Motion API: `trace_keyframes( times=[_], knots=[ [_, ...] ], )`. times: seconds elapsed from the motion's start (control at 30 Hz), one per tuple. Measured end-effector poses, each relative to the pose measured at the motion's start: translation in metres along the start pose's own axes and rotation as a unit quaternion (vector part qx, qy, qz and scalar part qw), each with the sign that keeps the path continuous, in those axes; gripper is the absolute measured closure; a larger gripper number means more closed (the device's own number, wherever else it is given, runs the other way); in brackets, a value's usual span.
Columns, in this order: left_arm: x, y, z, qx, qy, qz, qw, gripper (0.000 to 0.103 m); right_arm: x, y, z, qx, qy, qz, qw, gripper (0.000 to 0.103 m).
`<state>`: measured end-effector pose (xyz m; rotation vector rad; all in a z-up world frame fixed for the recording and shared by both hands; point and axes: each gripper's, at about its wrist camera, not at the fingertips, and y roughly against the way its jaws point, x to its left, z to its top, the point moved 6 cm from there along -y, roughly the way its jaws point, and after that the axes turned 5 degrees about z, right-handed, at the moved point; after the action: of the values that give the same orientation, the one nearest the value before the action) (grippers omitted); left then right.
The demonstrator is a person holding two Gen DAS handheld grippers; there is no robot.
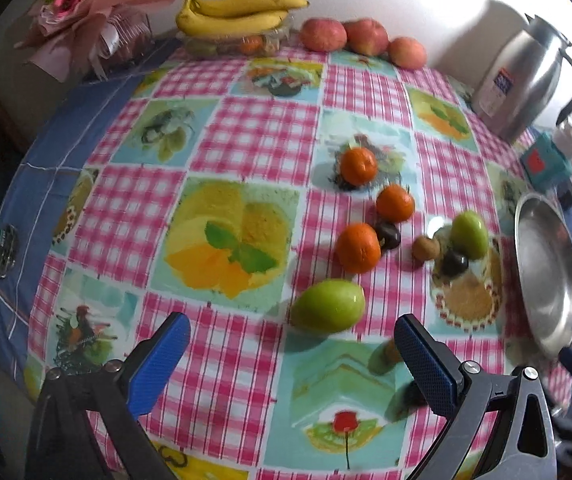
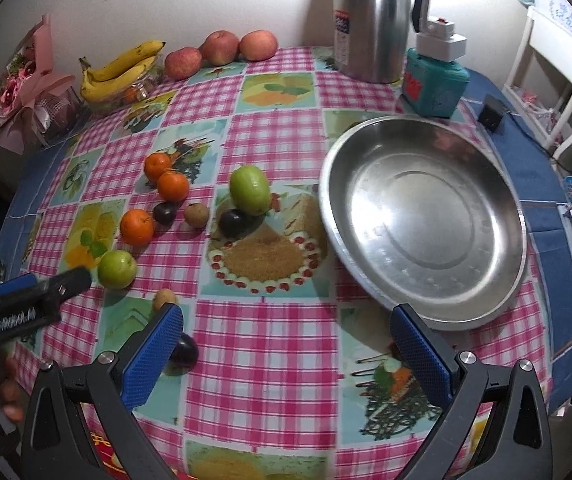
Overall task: Organize fruits
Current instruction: 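Grasp the dark plum with the right tool while the left tool approaches a brown kiwi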
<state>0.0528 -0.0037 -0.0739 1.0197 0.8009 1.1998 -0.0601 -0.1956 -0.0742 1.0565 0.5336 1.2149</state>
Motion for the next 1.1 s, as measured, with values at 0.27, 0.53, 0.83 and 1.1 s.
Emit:
trace_keyframes(
  times=[0.27,0.53,0.83,1.1],
  knots=[
    [-0.01,-0.006,0.009,-0.001,0.026,-0.015,0.9996,0.0,0.029,-0.023,0.0,0.034,0.029,0.015,0.999,0.0],
    [-0.012,-0.026,-0.001,0.015,0.007,0.008,0.9998,0.0,0.05,-0.045,-0.005,0.066,0.037,0.05,0.996,0.0],
    [-0.006,-0.036,-0.008,0.033,0.001,0.01,0.9994,0.001,0.061,-0.063,-0.017,0.095,0.048,0.061,0.992,0.008],
    [-0.016,-0.046,-0.021,0.073,0.004,-0.033,0.9968,0.013,0.071,-0.074,-0.028,0.125,0.068,0.063,0.988,0.033]
  ],
)
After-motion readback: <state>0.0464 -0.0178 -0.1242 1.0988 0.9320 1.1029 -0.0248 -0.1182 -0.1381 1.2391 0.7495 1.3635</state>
